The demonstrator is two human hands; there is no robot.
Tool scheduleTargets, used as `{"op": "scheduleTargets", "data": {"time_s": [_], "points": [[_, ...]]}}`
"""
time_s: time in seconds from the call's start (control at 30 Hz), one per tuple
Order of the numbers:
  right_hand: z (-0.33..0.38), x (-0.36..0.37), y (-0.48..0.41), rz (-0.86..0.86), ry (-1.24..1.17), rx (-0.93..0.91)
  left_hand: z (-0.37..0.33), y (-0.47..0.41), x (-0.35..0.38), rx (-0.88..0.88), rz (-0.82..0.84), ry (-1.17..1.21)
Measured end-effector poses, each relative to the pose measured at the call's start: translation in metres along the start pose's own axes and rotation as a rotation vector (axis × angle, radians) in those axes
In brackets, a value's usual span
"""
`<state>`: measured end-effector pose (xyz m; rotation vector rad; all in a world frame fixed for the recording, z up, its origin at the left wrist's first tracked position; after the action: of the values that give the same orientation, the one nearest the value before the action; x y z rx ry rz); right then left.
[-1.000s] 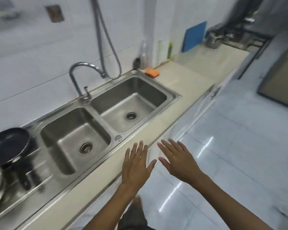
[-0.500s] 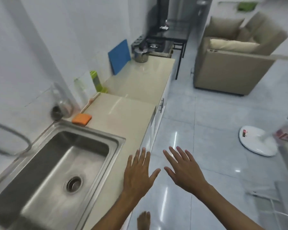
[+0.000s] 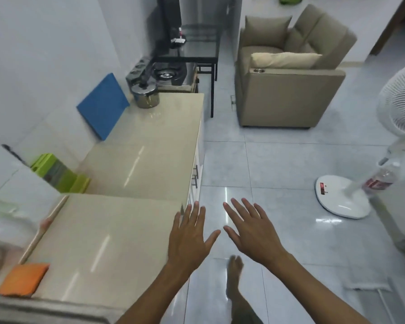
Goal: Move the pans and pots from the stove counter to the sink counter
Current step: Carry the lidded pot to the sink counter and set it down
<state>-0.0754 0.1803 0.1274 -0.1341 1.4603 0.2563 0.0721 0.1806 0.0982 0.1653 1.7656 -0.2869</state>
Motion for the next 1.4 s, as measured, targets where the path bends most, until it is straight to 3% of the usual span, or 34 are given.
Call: {"op": "scheduleTargets", "data": {"time_s": [0.33, 0.67, 1.03, 1.27, 1.4], "points": [[-0.103, -0.001, -0.234, 0.137, 0.022, -0.065, 0.035, -0.232, 0.021, -0.105, 0.019, -0.003], [-0.127, -0.002, -0.469, 0.174, 0.093, -0.239, 0.124, -0.416, 0.038, -0.297, 0.009, -0.01], [-0.082, -0.022, -0.763, 0.176, 0.157, -0.506, 0.273, -0.602, 0.043, -0.665, -0.09, 0.137], [-0.006, -0.034, -0.913, 0.154, 0.145, -0.73, 0.361, -0.653, 0.036, -0.941, -0.135, 0.186], [0.044, -0.033, -0.989, 0.157, 0.081, -0.878, 0.405, -0.673, 0.038, -1.104, -0.222, 0.35]]}}
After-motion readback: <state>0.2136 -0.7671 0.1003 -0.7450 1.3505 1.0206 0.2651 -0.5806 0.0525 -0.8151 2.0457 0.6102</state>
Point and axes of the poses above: each hand's wrist, its own y-axis away from the middle knuckle, its own x-axis out of the palm, z = x × y, the point moved 10 cm from there along -y, towards the middle knuckle, and after that the axes turned 4 degrees about x, right-handed, at the moved point
